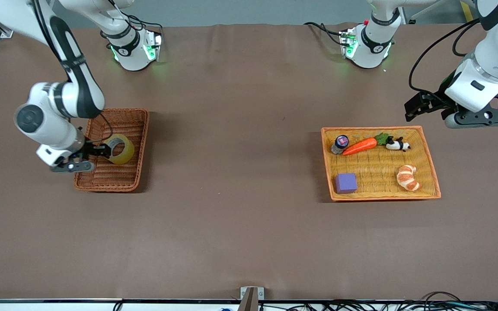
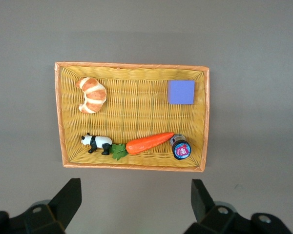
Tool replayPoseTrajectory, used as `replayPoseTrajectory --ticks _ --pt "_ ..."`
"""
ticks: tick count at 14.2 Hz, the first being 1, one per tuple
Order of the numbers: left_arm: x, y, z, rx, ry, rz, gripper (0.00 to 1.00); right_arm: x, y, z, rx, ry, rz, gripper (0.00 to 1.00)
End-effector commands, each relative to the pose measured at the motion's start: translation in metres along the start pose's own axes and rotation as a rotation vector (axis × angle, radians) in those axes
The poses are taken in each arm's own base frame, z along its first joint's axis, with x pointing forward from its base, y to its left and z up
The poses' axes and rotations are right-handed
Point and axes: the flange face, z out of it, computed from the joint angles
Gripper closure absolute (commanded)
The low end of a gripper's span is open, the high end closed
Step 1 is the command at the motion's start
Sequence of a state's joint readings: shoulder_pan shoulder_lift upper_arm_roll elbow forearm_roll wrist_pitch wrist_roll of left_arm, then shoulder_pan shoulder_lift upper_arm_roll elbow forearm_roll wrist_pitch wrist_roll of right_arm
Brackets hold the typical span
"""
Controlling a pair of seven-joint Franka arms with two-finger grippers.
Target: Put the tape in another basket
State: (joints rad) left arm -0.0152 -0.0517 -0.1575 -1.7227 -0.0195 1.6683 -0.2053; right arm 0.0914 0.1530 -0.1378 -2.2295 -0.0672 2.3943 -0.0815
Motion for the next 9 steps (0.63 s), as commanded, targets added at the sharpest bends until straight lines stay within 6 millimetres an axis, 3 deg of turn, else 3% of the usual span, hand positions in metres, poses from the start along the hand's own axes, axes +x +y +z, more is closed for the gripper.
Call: replayPoseTrajectory --ticks 1,3,4,6,9 --pt "-0.002 0.001 0.0 0.022 0.0 -0.01 0.01 0.028 0.003 -0.111 0.009 0.079 0.004 0.0" --pt "-0.001 0.001 0.0 0.022 0.001 -0.011 0.01 0.044 0.01 -0.177 0.007 0.048 0.015 0.0" --pt "-0.001 0.001 0.001 0.022 0.001 -0.011 0.01 0.045 0.01 -0.201 0.007 0.042 0.013 0.0" --pt "0.003 0.002 0.004 0.018 0.013 -0.011 0.01 0.032 0.016 -0.25 0.012 0.037 0.059 0.0" --pt "0.005 0.003 0.01 0.018 0.004 -0.01 0.01 0.001 0.027 -0.297 0.03 0.029 0.109 0.0"
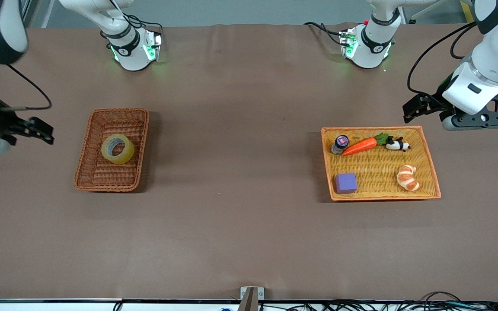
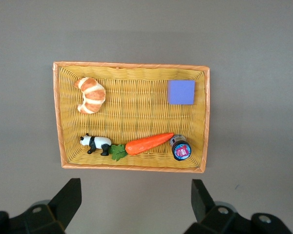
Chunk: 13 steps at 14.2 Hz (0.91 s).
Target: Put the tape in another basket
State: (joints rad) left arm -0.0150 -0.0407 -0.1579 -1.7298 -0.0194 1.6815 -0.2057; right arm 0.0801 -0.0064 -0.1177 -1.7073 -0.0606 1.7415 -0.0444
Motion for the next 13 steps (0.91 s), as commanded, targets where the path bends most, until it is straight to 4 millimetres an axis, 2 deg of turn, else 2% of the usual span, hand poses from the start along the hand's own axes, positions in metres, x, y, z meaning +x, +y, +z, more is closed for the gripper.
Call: replayPoseTrajectory --ticks 1,3,13 --pt "0.002 0.003 0.003 0.019 0.01 -0.009 0.01 -0.03 0.01 -0.041 0.027 -0.004 0.041 0.0" --pt "0.003 0.001 0.004 0.018 0.013 -0.012 0.01 -0.042 0.012 -0.056 0.031 -0.003 0.036 0.0" --pt "0.005 0.001 0.003 0.013 0.014 -0.02 0.01 -0.04 0.003 -0.059 0.04 0.017 0.017 0.0"
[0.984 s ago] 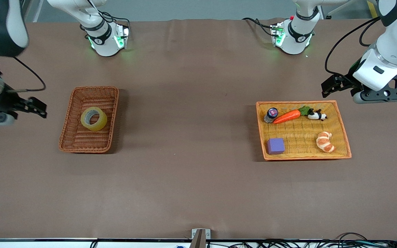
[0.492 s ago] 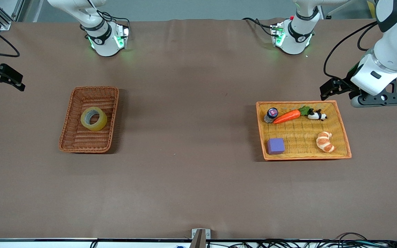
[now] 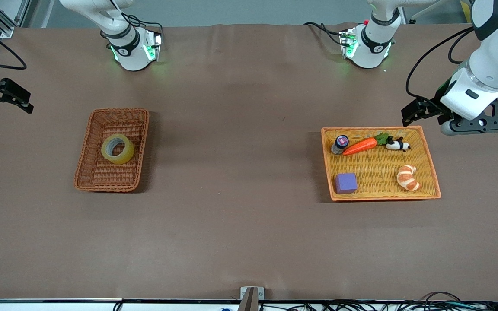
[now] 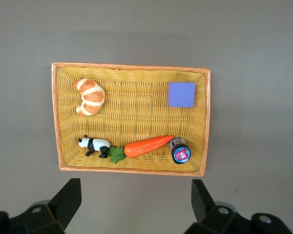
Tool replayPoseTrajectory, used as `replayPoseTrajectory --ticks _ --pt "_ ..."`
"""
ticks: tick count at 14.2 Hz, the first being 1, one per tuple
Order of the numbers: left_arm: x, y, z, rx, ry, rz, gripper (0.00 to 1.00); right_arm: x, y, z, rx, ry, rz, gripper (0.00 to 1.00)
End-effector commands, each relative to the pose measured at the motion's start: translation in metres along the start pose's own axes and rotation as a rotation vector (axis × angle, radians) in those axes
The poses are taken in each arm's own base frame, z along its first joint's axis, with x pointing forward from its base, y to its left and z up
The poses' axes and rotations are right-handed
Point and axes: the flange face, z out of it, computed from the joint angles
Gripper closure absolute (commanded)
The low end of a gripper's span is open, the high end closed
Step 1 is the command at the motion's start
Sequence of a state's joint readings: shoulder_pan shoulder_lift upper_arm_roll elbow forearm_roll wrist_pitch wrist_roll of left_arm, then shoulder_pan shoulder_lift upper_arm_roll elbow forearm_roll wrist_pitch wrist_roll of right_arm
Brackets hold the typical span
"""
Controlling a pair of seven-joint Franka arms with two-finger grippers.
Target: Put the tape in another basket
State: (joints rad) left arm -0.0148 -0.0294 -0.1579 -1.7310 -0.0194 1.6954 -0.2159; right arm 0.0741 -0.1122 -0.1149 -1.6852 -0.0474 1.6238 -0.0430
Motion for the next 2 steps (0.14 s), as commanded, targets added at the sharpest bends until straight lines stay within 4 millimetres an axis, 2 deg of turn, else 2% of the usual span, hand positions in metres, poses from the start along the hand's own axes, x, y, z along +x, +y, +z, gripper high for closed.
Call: replayPoseTrajectory --ticks 1,2 --pt "0.0013 0.0006 -0.002 0.015 0.013 -0.01 0.01 -0.0001 -0.003 -0.0014 0.018 0.016 0.005 0.0" --pt "0.0014 0.0007 -0.0028 0.015 0.014 -0.01 0.01 0.0008 -0.0035 -0.001 0.022 0.019 0.004 0.0"
